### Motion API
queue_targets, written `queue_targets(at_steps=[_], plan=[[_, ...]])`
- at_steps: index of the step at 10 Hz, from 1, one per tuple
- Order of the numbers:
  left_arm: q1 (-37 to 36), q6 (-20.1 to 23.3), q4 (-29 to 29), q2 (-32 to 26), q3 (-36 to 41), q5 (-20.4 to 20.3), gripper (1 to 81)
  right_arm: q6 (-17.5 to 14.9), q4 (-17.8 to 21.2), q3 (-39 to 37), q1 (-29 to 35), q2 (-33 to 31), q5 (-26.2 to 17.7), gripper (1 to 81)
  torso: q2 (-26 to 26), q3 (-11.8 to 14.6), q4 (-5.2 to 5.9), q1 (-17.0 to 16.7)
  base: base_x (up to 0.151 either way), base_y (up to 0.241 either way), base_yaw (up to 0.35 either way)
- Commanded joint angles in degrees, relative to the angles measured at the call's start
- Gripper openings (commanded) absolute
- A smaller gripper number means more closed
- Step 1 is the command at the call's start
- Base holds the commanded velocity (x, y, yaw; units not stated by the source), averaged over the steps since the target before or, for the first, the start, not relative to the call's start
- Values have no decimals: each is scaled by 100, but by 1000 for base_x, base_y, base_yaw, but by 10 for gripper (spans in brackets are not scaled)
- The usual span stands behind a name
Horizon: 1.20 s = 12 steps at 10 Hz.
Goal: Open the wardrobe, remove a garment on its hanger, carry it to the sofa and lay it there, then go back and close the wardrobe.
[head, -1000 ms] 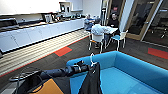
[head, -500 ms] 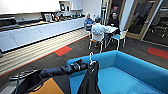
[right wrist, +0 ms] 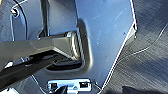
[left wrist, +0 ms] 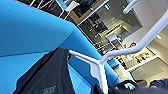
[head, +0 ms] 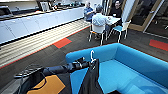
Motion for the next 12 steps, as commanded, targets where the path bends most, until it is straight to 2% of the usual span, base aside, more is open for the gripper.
queue_targets(at_steps=[1, 2, 3, 4, 5, 7, 8, 9, 10, 12], plan=[[-1065, -11, 88, 185, -61, -198, 10, -16, 14, 22, 66, 7, -339, 811, 0, 13, 0, 0, 0, 0, 0], [-1109, -11, 79, 315, -200, -198, 10, -16, 14, 22, 58, 7, -339, 811, 5, -37, 0, 2, 0, 0, 0], [-1179, -11, 79, 404, -298, -190, 10, -16, 14, 13, 49, 7, -339, 811, 2, -85, 561, 2, 0, 0, 0], [-1232, -11, 70, 431, -307, -180, 10, -16, 14, 13, 49, 7, -339, 811, 5, -107, 600, 2, 0, 0, 0], [-1285, -11, 52, 440, -299, -23, 10, -16, 14, 22, 58, 7, -339, 811, 5, -112, 709, 2, 0, 0, 0], [-1320, -11, 70, 431, -307, 4, 10, -16, 14, 22, 58, 25, -339, 811, 5, -114, 1090, 2, 0, 0, 0], [-1320, -11, 70, 422, -333, 13, 10, -16, 22, 22, 66, 25, -347, 811, 5, -116, 727, 2, 0, 0, 0], [-1337, -11, 79, 431, -395, 13, 10, -16, 22, 22, 67, 34, -339, 811, 5, -116, 896, 2, 0, 0, 0], [-1356, -11, 79, 492, -474, 13, 10, -16, 14, 22, 67, 42, -339, 811, 5, -116, 994, 2, 0, 0, 0], [-1522, -11, 88, 737, -588, 13, 10, -16, 14, 22, 67, 69, -339, 811, 6, -116, 1015, 2, 0, 0, 0]])
